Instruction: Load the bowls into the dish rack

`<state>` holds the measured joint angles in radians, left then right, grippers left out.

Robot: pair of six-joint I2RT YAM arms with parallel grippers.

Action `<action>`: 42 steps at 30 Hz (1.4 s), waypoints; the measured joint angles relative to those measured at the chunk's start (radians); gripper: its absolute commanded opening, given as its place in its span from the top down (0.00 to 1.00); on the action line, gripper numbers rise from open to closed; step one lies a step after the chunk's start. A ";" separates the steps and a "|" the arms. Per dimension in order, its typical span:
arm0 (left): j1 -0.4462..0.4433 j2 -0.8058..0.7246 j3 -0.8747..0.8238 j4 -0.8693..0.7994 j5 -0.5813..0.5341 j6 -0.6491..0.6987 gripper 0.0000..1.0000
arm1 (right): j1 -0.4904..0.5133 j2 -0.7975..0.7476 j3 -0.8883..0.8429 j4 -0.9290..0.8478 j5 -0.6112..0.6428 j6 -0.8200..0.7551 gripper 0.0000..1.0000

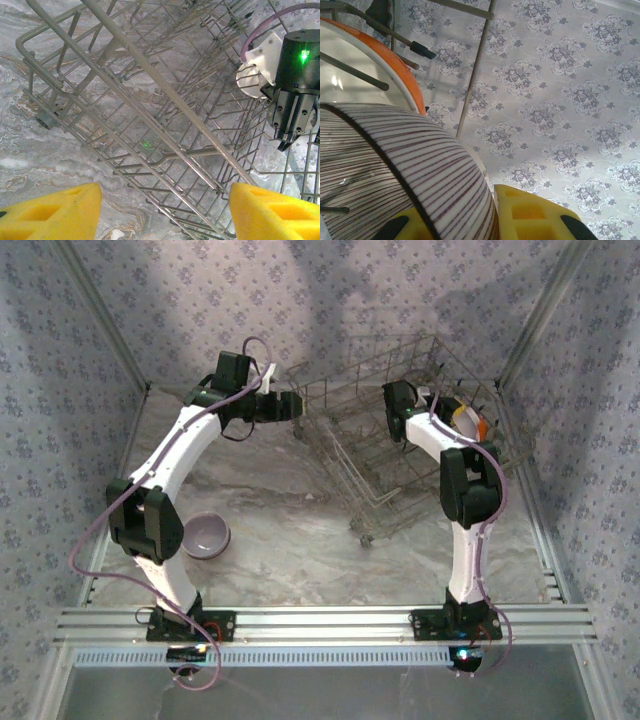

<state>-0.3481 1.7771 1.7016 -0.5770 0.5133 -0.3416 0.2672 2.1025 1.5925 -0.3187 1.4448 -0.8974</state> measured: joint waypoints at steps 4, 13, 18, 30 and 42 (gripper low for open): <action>0.000 0.000 0.000 0.000 0.000 0.000 0.31 | 0.009 0.009 0.000 -0.006 0.000 0.004 0.83; 0.000 0.000 0.000 0.000 0.000 0.000 0.31 | 0.015 0.025 0.008 -0.014 0.012 0.016 0.83; 0.000 0.000 0.000 0.000 0.000 0.000 0.31 | 0.015 0.035 0.021 -0.045 0.027 0.056 0.83; 0.000 0.000 0.000 0.000 0.000 0.000 0.31 | 0.023 0.065 0.032 -0.155 -0.042 0.212 0.63; 0.000 0.009 0.000 0.000 0.000 0.000 0.31 | 0.009 0.065 0.074 -0.241 -0.086 0.298 0.54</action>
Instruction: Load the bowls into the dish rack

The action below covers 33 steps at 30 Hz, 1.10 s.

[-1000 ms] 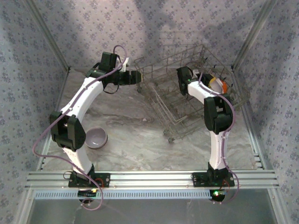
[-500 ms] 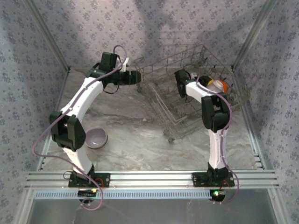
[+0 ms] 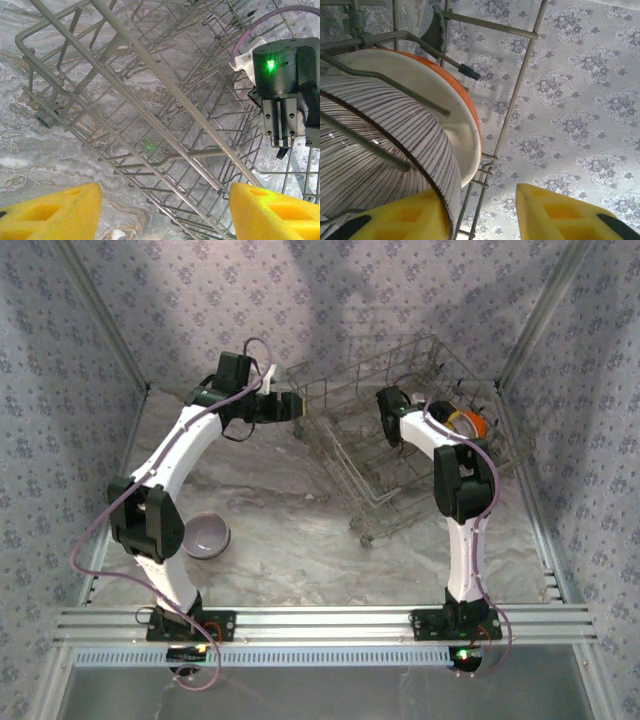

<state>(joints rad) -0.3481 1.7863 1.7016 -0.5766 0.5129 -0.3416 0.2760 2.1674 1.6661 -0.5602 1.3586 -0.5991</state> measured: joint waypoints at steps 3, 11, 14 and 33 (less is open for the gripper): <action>0.000 0.002 0.000 0.000 0.000 0.000 0.31 | -0.008 0.000 0.010 -0.001 -0.021 0.011 0.50; 0.000 0.021 0.050 -0.024 0.000 0.000 0.31 | -0.039 -0.023 0.016 -0.002 -0.108 0.024 0.45; -0.002 0.040 0.089 -0.043 -0.001 0.000 0.31 | -0.044 -0.034 0.017 -0.002 -0.131 0.029 0.38; -0.001 0.084 0.188 -0.140 -0.038 -0.039 0.31 | -0.051 -0.216 -0.042 -0.030 -0.489 0.037 0.27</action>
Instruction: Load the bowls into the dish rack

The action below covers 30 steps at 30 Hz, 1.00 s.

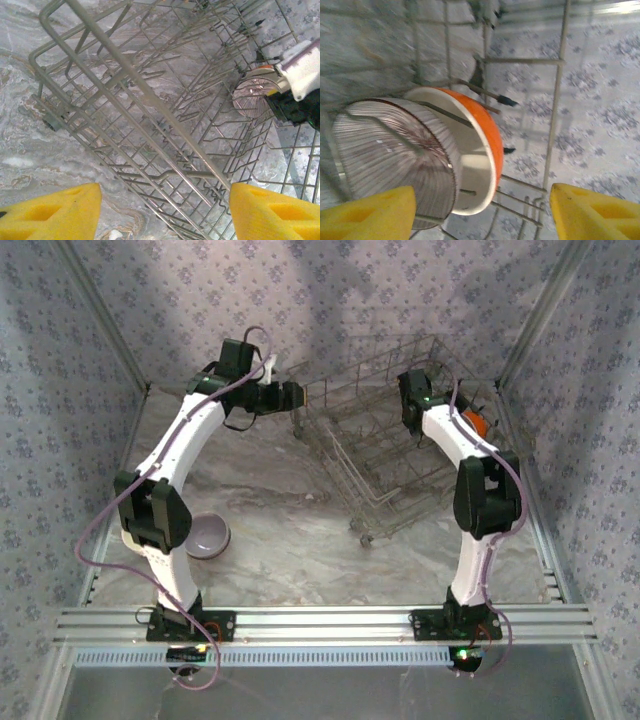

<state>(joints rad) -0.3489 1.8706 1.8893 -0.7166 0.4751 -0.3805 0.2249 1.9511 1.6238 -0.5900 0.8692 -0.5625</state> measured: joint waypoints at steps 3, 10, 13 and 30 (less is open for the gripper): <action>0.004 0.000 0.003 -0.018 -0.016 -0.026 0.31 | 0.018 -0.020 0.005 -0.037 -0.079 0.010 0.27; 0.029 -0.013 0.012 -0.090 -0.095 -0.067 0.30 | 0.027 -0.019 0.117 -0.140 -0.229 0.090 0.25; 0.046 -0.068 -0.048 -0.109 -0.137 -0.099 0.30 | 0.014 -0.019 0.240 -0.197 -0.357 0.147 0.26; 0.237 -0.592 -0.695 -0.381 -0.335 -0.465 0.29 | 0.044 0.180 0.658 -0.391 -0.956 0.285 0.28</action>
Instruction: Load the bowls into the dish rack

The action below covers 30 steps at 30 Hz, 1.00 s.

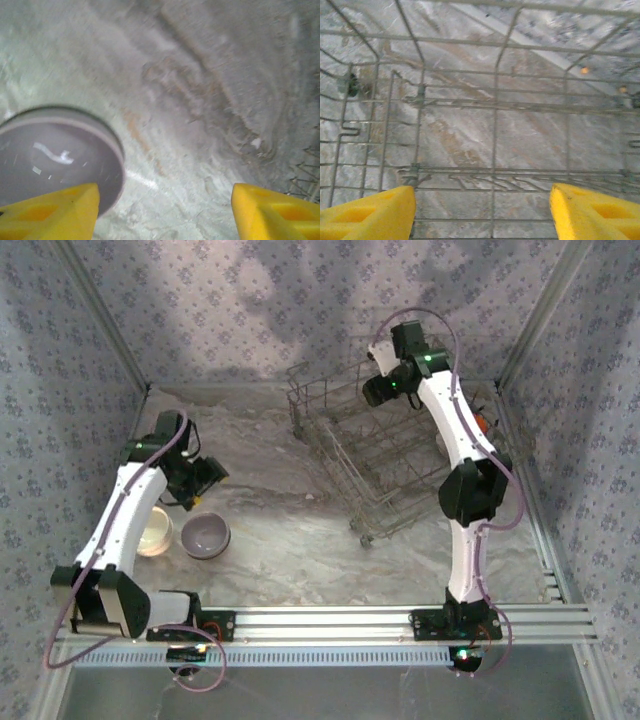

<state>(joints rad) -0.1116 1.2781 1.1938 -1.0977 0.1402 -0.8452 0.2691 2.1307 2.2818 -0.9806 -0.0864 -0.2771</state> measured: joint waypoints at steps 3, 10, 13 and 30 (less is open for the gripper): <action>0.000 0.001 -0.052 -0.006 -0.010 -0.068 0.29 | 0.009 0.021 0.005 -0.012 -0.028 0.002 0.28; 0.001 0.002 -0.095 -0.002 -0.035 -0.161 0.30 | 0.015 0.026 0.007 -0.024 -0.053 0.008 0.29; 0.006 0.027 -0.113 -0.002 -0.038 -0.174 0.33 | 0.021 0.026 0.007 -0.026 -0.053 0.009 0.29; 0.013 0.236 -0.105 0.027 -0.056 -0.091 0.59 | 0.051 0.026 -0.002 -0.034 -0.049 0.008 0.29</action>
<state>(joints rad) -0.0982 1.5143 1.0885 -1.0706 0.0841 -0.9363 0.3206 2.1563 2.2799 -1.0149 -0.1356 -0.2687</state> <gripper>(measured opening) 0.445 0.713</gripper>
